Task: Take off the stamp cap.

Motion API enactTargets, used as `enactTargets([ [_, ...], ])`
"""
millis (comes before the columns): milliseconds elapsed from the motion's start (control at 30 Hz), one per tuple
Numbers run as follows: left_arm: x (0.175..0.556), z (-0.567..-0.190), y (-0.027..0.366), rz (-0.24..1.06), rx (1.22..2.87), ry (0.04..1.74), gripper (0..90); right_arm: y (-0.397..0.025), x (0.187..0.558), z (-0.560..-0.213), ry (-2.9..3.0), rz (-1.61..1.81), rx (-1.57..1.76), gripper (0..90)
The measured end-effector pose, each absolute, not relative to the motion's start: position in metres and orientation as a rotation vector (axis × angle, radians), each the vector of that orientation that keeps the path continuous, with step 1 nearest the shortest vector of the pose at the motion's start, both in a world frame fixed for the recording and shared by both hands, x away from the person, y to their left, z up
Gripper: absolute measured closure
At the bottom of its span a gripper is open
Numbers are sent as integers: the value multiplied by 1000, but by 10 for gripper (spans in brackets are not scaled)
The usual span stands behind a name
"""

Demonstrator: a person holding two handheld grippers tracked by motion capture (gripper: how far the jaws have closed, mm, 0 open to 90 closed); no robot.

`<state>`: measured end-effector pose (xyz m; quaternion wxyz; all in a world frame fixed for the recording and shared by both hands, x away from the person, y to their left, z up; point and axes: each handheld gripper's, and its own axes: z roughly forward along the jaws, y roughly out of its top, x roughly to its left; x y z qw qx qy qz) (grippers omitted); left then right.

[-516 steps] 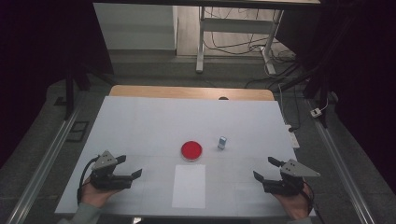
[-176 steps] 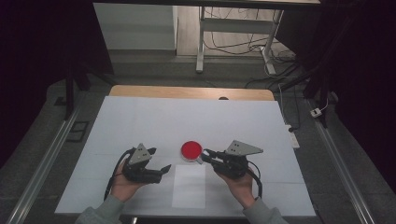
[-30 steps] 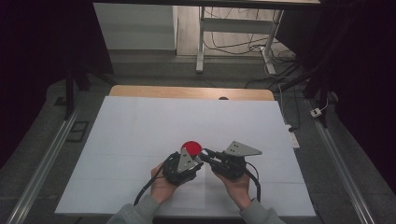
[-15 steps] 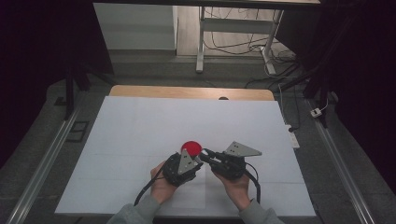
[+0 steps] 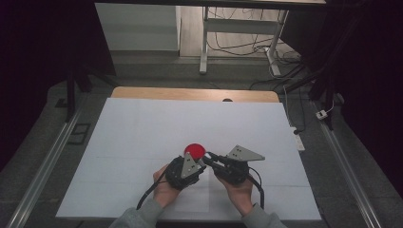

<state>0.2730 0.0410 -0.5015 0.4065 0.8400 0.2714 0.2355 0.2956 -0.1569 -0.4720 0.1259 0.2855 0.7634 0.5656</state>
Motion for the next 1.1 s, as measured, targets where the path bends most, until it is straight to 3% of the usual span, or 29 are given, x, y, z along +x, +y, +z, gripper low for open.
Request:
enactTargets([
  [1100, 273, -505, 41, 601, 2135, 673, 663, -154, 293, -473, 2223, 1610, 842, 755],
])
